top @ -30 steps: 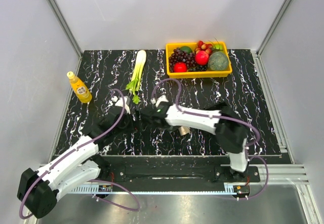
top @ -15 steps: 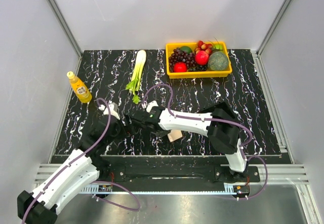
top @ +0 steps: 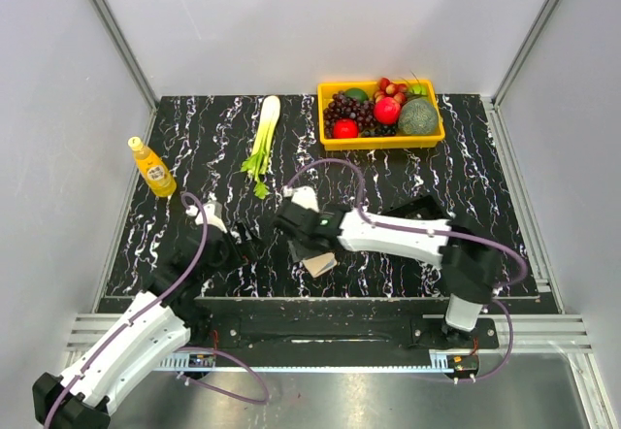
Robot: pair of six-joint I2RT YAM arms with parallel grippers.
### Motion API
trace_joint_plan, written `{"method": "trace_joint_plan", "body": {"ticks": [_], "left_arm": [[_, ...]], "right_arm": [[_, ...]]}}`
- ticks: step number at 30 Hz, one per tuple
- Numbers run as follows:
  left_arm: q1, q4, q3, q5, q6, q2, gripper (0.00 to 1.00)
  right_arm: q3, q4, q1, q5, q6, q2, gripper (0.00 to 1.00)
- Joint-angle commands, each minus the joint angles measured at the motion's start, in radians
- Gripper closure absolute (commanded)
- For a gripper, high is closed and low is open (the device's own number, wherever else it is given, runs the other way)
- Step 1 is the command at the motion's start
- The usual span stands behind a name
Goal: Put the credit cards into the card holder
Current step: Close the card holder at the center of the board.
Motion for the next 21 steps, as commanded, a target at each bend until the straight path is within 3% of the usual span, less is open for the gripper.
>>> {"method": "trace_joint_plan", "body": {"ticks": [1, 6, 10, 13, 21], "left_arm": [[0.005, 0.098, 0.033, 0.052, 0.056, 0.036, 0.01], [-0.005, 0.227, 0.093, 0.168, 0.117, 0.206, 0.05], [-0.073, 0.266, 0.194, 0.165, 0.177, 0.413, 0.12], [-0.147, 0.283, 0.260, 0.135, 0.196, 0.541, 0.14], [-0.184, 0.307, 0.318, 0.115, 0.187, 0.798, 0.15]], "right_arm": [[-0.180, 0.182, -0.080, -0.069, 0.036, -0.253, 0.47], [-0.381, 0.258, -0.204, -0.107, 0.057, -0.422, 0.46], [-0.473, 0.310, -0.269, -0.164, 0.058, -0.470, 0.46], [-0.499, 0.354, -0.292, -0.216, 0.030, -0.458, 0.47], [-0.478, 0.393, -0.301, -0.253, -0.028, -0.392, 0.47]]}}
